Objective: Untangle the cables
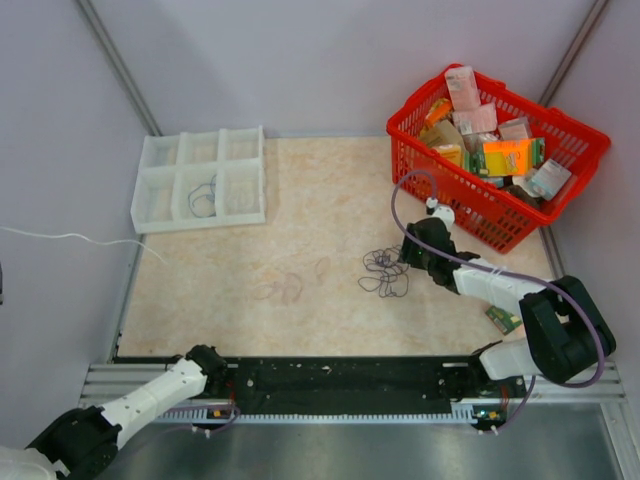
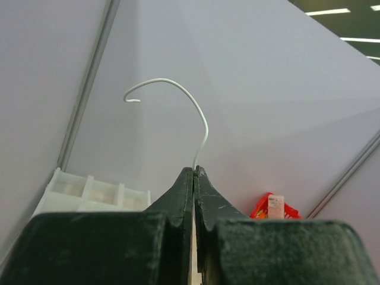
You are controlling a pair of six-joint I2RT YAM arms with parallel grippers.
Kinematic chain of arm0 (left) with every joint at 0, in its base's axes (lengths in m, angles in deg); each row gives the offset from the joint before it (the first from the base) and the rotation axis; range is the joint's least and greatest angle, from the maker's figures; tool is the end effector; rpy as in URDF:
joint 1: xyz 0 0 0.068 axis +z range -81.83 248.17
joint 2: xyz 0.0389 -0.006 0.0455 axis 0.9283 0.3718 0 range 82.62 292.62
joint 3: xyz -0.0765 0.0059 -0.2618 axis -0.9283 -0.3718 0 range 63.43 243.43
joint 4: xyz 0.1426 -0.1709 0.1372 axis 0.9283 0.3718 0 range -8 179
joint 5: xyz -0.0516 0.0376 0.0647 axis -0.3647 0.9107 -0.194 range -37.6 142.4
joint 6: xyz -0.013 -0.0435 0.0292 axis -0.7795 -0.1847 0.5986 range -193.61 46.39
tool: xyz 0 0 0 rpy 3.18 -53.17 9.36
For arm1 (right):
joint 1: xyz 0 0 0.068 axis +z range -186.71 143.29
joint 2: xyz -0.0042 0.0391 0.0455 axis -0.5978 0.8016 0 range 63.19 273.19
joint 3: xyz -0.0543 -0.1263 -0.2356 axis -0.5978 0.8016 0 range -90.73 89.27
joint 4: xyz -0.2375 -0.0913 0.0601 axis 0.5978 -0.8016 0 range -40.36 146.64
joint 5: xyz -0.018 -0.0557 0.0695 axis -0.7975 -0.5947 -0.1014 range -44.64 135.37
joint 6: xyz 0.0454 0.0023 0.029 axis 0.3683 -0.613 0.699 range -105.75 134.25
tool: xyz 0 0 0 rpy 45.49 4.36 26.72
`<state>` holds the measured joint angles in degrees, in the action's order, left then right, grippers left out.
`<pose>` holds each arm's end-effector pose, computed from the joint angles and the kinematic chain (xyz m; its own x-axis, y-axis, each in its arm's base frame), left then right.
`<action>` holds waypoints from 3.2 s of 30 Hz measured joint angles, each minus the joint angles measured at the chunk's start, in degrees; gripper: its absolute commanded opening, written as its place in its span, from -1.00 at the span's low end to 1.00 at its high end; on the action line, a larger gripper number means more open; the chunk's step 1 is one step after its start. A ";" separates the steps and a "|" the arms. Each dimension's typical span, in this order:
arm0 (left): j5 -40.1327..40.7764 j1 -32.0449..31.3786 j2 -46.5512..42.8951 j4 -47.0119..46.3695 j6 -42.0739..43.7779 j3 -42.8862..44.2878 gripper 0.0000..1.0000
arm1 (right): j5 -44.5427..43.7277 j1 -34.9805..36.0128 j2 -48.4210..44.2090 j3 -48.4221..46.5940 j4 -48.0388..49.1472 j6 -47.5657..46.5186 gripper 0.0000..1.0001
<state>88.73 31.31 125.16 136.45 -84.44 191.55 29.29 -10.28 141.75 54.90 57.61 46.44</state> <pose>-0.0894 0.0934 0.5939 0.3916 -0.4829 -0.7832 0.1539 0.8736 -0.4617 0.2407 0.1087 0.1703 -0.6506 0.2481 -0.7178 0.1175 0.9666 0.2277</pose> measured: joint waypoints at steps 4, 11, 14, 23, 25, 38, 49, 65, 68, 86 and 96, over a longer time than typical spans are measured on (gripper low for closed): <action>0.20 0.00 -0.11 -0.26 -0.28 -4.44 -1.00 | 0.04 -0.07 0.00 0.00 0.04 -0.20 0.46; -7.52 0.00 2.40 1.31 -4.26 -20.81 -1.00 | 13.90 0.70 -1.53 5.14 9.77 -4.76 0.68; -12.61 0.00 8.20 1.51 -5.09 -18.38 -1.00 | 18.34 4.37 -3.23 5.46 11.96 -8.24 0.70; -30.73 0.00 15.17 -8.63 -11.98 -4.68 -1.00 | 36.11 10.47 -4.48 -2.16 16.22 -9.25 0.71; -35.36 0.00 15.43 -13.68 -14.43 -2.25 -1.00 | 40.09 10.54 -4.28 -2.19 18.01 -8.24 0.71; -38.45 0.00 12.83 -23.17 -18.10 -6.75 -1.00 | 45.83 19.61 14.05 -13.09 20.06 2.89 0.22; -40.63 0.00 12.33 -24.46 -20.17 -10.69 -1.00 | 52.61 29.64 26.29 -14.14 24.63 17.75 0.19; -42.14 0.00 11.54 -25.53 -20.83 -13.81 -1.00 | 51.41 33.35 40.57 -25.20 24.22 36.96 0.16; -42.38 0.00 11.54 -26.14 -20.85 -14.45 -1.00 | 49.99 34.86 41.64 -28.30 21.42 37.53 0.05; -38.45 0.00 9.14 -24.02 -18.45 -15.67 -1.00 | 39.17 27.06 34.69 -24.37 13.38 31.04 -1.00; -22.16 0.00 -1.62 -17.77 -11.19 -17.09 -1.00 | 20.83 9.60 6.21 -20.35 -0.04 11.19 -1.00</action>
<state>66.57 31.31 123.55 118.69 -95.63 174.45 50.12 -0.68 147.96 34.55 57.57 57.63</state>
